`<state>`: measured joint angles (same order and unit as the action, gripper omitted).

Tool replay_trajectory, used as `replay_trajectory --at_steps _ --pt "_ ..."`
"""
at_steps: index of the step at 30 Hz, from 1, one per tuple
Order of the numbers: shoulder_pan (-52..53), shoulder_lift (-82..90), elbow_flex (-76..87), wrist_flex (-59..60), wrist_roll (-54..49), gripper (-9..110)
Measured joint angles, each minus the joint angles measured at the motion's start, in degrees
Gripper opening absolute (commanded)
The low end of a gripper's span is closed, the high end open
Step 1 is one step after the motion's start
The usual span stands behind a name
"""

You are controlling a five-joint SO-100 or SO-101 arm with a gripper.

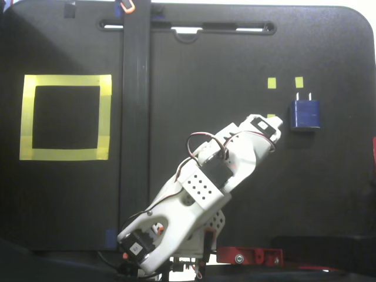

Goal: Grasp the block and place it in the designated area.

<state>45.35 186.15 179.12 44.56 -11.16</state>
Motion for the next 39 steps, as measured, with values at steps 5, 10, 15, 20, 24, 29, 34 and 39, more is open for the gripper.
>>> replay_trajectory --at_steps 5,10,15,20,24,29,34,39 --pt "-0.1 -10.8 -7.3 -0.8 0.0 0" --pt "-1.1 -27.2 -21.4 1.2 1.2 0" --pt "-0.9 -43.9 -37.6 5.4 1.6 0" --pt "0.8 -60.2 -54.3 10.7 1.6 0" --pt "1.8 -71.5 -65.6 14.0 -0.2 0" --pt "3.4 -81.3 -73.3 14.9 -2.5 0" --pt "4.5 -87.4 -77.3 15.1 -4.6 0" --pt "4.9 -88.1 -77.5 15.6 -6.3 0"
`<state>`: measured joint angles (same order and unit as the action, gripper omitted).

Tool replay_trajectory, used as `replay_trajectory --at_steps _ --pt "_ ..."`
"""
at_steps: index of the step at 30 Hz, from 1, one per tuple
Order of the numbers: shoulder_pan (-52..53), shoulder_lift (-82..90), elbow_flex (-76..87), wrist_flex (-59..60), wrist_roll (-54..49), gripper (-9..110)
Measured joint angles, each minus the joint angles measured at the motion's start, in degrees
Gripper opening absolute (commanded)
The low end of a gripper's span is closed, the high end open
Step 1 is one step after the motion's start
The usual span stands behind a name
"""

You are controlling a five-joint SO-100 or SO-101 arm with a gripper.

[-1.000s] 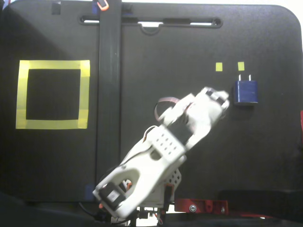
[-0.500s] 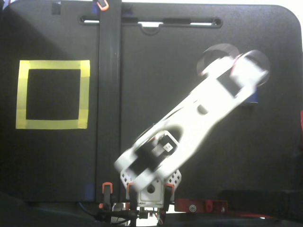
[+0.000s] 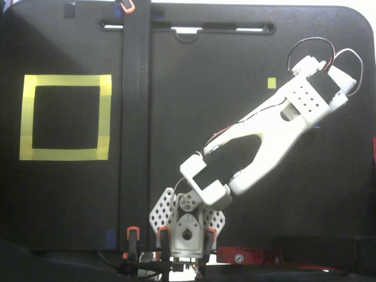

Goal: Grasp the block and place it in the designated area.

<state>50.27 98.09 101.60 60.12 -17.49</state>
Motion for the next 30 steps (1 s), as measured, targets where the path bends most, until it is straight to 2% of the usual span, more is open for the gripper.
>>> replay_trajectory --at_steps 7,11,14,19,30 --pt "0.1 0.0 -0.3 0.6 -0.9 0" --pt "0.1 0.0 -2.0 2.8 -4.9 0" --pt "0.1 0.0 -3.3 5.4 -12.3 0" --pt "0.1 0.0 -3.5 6.9 -31.2 0" --pt "0.1 0.0 -3.5 7.1 -65.9 0"
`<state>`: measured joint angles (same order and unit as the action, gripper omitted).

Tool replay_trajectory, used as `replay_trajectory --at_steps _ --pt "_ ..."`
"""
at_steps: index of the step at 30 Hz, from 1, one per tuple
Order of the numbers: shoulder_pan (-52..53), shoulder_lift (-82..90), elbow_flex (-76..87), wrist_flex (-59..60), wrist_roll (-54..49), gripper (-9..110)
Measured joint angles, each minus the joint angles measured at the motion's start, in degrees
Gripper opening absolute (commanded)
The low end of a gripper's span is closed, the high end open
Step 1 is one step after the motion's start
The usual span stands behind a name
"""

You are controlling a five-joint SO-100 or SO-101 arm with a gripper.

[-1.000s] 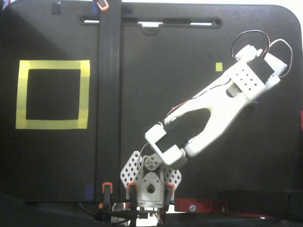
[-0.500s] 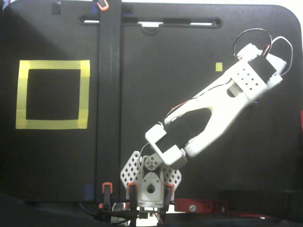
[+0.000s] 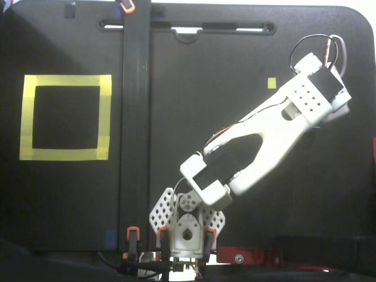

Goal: Grasp the block and place it in the designated area.

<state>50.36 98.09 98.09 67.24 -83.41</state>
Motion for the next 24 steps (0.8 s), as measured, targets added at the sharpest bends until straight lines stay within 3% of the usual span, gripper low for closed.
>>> replay_trajectory --at_steps 14,24 --pt "-2.2 -0.4 0.0 -0.2 -37.1 0" --pt "-2.2 -0.4 0.0 5.4 -51.9 0"
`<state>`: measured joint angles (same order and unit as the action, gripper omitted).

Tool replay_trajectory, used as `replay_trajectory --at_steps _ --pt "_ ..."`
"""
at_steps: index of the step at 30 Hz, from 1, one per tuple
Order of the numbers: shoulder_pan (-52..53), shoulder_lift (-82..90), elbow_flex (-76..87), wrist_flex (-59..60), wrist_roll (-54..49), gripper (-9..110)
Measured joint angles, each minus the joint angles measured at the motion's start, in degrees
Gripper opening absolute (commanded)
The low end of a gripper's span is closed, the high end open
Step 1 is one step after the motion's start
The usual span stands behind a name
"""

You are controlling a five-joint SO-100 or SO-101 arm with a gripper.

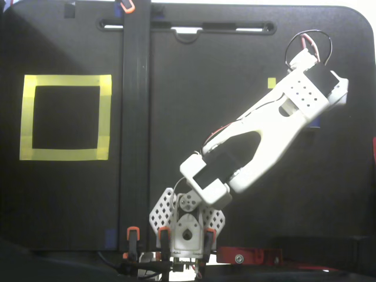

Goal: Grasp the block and place it in the designated area.

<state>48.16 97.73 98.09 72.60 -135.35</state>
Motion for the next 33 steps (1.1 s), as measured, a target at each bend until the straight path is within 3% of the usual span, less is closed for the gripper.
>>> replay_trajectory --at_steps 23,28,31,33 --pt "0.5 -0.2 0.0 1.8 -0.9 2" --pt "1.0 -0.2 0.0 -0.2 -0.9 10" --pt "0.9 -0.2 0.0 -2.0 -1.0 30" --pt "0.9 -0.2 0.0 -3.5 -2.2 32"
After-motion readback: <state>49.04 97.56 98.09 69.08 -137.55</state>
